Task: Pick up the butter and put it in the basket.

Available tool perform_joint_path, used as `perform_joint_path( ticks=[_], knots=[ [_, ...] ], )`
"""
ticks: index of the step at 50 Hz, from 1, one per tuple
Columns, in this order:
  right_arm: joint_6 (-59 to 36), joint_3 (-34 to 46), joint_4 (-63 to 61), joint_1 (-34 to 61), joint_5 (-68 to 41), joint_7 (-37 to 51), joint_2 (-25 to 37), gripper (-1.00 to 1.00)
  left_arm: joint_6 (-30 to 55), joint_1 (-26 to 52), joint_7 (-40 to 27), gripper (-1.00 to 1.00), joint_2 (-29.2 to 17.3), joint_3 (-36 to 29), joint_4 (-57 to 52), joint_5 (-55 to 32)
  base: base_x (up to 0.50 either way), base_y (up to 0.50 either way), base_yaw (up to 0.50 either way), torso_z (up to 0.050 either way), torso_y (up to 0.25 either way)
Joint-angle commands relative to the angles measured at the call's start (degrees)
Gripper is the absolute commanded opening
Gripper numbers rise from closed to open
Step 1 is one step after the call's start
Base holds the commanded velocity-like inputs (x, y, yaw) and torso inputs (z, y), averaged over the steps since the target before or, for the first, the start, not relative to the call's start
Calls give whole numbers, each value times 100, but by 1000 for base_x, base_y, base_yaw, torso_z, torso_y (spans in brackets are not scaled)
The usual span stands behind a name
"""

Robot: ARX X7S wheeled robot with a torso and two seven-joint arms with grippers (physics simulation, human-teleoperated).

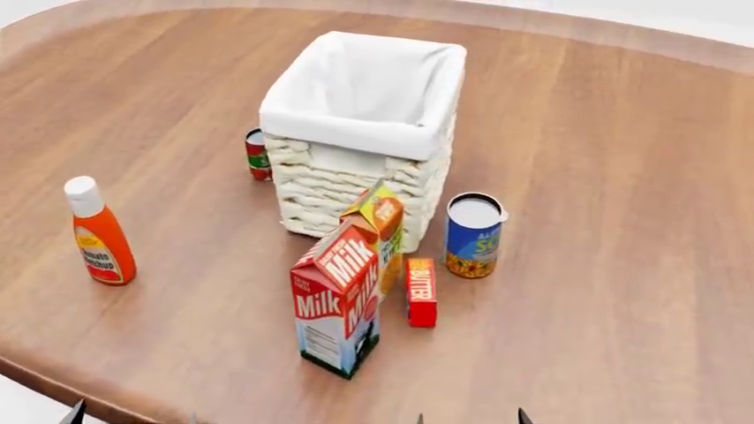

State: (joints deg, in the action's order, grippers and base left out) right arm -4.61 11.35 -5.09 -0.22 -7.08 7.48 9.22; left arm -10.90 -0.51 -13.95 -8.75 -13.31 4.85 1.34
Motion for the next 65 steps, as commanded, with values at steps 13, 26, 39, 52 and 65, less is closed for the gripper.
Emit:
perform_joint_path(
  ticks=[13, 26, 39, 52, 65],
  knots=[
    [118, -57, -179, -108, 108, 14, 12, 100, 636, 274, 116, 100, 24, 319, -167, -443, 95, -220, 0, 0, 0],
    [16, -19, -225, -107, 52, 85, 45, 100, 1942, 789, -117, 100, -344, 918, -958, -807, 479, 144, 0, 0, 0],
    [19, 26, -293, -132, 41, 162, 82, 100, 2062, 805, -203, 100, -369, 1001, -1077, -922, 479, 144, 0, 0, 0],
    [60, 15, -344, -169, 138, 389, 95, 100, 2242, 873, -277, 100, -357, 1080, -1074, -1093, 295, 89, 0, 0, -58],
    [14, 69, -334, -138, 143, 458, 127, 100, 2196, 970, -371, 100, -405, 1057, -950, -1011, 0, 0, 0, 0, -250]
  ],
)
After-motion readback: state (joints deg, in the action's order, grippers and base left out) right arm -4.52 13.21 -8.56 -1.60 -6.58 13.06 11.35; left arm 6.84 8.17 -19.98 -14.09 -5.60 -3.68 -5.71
